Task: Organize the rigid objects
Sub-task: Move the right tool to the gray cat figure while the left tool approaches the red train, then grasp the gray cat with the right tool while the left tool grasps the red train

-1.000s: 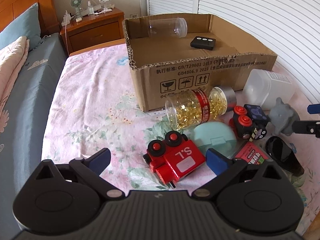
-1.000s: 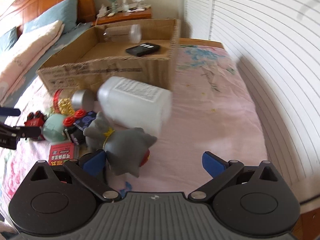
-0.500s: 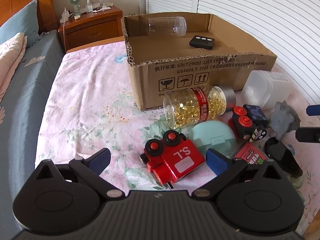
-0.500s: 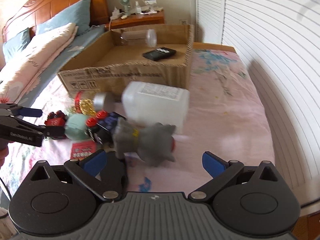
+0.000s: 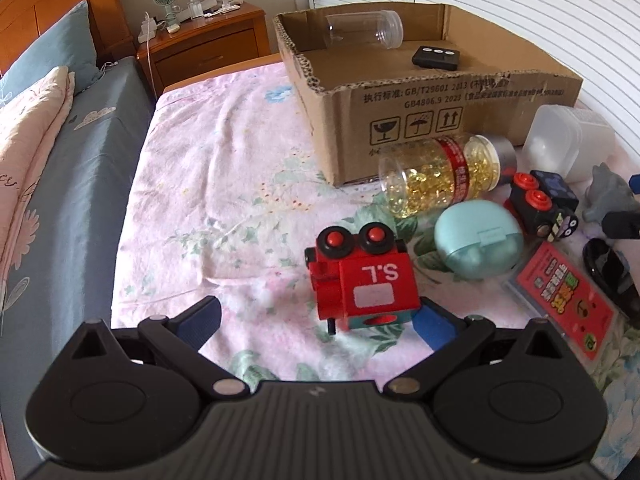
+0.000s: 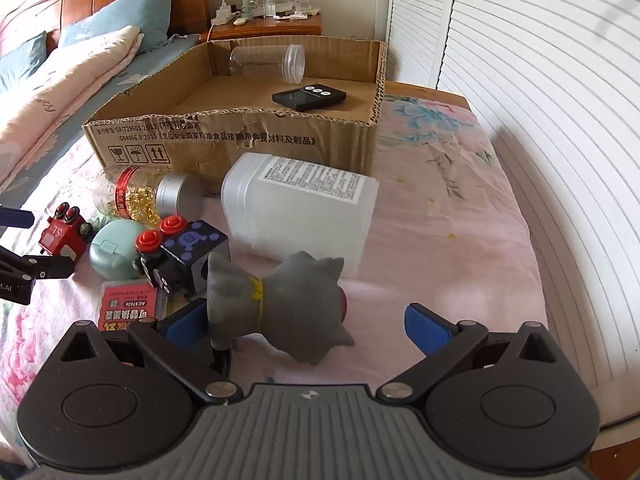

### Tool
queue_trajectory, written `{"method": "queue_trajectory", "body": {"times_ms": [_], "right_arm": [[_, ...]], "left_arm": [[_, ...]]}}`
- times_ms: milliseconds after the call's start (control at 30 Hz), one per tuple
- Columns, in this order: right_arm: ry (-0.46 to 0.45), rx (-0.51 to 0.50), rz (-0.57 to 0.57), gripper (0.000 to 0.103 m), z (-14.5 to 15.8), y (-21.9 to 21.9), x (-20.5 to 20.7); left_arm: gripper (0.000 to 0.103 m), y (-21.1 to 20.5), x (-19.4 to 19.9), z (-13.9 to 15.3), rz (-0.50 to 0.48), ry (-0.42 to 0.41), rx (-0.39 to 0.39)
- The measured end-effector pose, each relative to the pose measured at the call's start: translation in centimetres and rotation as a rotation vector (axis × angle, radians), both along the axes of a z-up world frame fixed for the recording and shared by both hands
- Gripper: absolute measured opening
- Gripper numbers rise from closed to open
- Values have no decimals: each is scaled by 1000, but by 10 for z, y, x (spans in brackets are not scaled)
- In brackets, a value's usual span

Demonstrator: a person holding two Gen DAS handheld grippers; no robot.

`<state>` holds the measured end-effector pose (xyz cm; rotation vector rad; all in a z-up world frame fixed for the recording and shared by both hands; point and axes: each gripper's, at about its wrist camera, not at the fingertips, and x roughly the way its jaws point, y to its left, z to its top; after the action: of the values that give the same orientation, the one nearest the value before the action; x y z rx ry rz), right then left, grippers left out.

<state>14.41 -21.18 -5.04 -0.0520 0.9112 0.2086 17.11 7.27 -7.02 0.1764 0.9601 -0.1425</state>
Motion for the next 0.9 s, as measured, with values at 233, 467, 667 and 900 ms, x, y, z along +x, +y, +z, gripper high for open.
{"method": "queue_trajectory", "body": {"times_ms": [233, 467, 667, 900], "right_arm": [[37, 9, -31, 103, -3, 10, 9], [67, -74, -59, 103, -7, 10, 17], [86, -110, -56, 103, -11, -5, 13], [30, -73, -62, 103, -14, -8, 4]], "left_arm": [[101, 3, 8, -5, 48, 17, -93], [102, -5, 11, -6, 27, 9, -101], [103, -4, 10, -8, 13, -18, -108], [103, -5, 14, -8, 40, -22, -109]]}}
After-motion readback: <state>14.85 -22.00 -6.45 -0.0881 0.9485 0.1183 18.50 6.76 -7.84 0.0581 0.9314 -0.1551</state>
